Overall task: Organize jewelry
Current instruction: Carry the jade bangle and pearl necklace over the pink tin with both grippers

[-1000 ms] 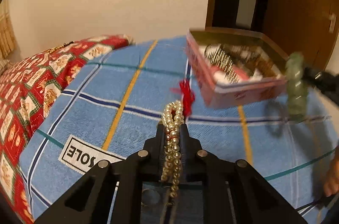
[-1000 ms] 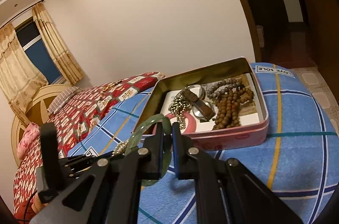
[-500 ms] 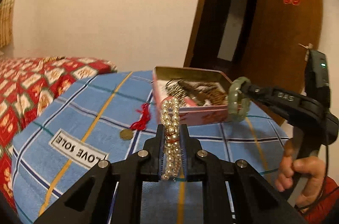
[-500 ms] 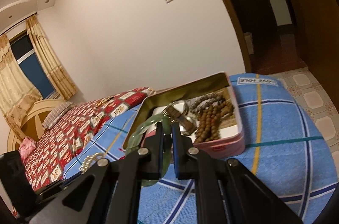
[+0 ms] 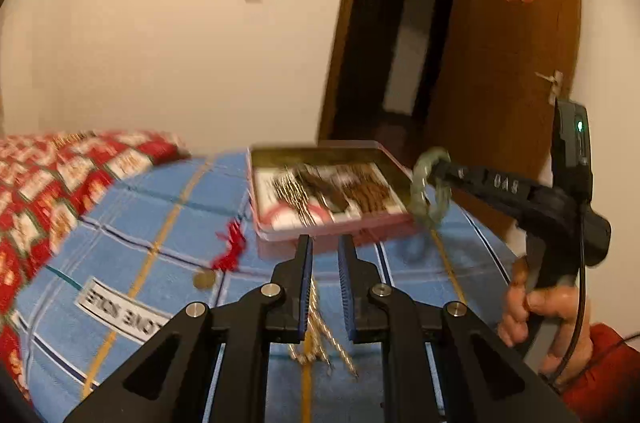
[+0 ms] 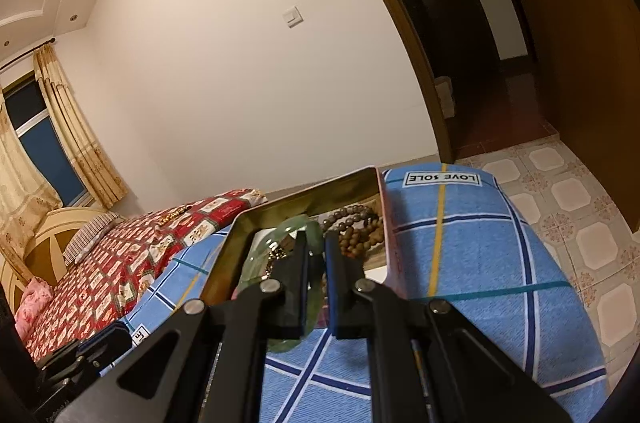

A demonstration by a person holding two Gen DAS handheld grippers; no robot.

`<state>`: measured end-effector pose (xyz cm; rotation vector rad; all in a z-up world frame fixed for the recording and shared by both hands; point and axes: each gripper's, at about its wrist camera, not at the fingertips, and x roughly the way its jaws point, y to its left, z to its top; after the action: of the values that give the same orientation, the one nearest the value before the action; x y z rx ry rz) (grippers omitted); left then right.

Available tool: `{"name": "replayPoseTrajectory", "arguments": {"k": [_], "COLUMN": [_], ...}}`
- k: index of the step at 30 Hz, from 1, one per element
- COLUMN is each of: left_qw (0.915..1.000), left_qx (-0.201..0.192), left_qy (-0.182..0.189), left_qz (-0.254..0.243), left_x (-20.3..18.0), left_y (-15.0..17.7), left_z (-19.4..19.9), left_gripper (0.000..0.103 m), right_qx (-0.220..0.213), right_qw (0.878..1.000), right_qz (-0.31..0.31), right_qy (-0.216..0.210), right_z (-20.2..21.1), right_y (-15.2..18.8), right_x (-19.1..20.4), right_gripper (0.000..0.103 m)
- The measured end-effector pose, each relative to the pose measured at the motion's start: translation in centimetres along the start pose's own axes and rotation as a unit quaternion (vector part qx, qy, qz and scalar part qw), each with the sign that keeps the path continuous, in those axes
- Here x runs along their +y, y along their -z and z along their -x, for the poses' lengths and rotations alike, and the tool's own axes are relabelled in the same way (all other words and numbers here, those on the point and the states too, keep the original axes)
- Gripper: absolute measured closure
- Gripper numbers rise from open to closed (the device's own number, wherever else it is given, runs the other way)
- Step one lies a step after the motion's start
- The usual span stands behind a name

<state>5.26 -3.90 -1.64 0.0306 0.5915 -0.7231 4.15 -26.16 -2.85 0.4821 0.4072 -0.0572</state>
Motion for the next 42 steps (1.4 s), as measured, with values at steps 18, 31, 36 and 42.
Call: {"name": "replayPoseTrajectory", "arguments": {"k": [18,31,36,42], "left_qw": [0.9878,0.9991,0.9989,0.9889], "left_qx": [0.14,0.024,0.035,0.133], "left_qy": [-0.067,-0.029,-0.029,-0.022], "left_qz": [0.017,0.019,0.008,0.063], "left_x": [-0.6,-1.1,-0.9,1.0], "left_y": [3.2,2.1,0.9,2.6], "left_z": [-7.7,-2.2,-2.2,-6.8], "left_gripper": [0.084,0.103,0.103,0.087], "right_qx": [-0.001,-0.01,-0.01,-0.008], "right_qw": [1.0,1.0,1.0,1.0], "right_qz": [0.004,0.003,0.002,0.002], "right_qy": [-0.006,-0.004,-0.003,-0.006], "right_z": [0.0,0.2,0.1,0.2], "right_y": [0.0,0.0,-0.1,0.0], "right_x": [0.1,0.0,-0.1,-0.1], "right_gripper": [0.092,0.092,0.092,0.092]}}
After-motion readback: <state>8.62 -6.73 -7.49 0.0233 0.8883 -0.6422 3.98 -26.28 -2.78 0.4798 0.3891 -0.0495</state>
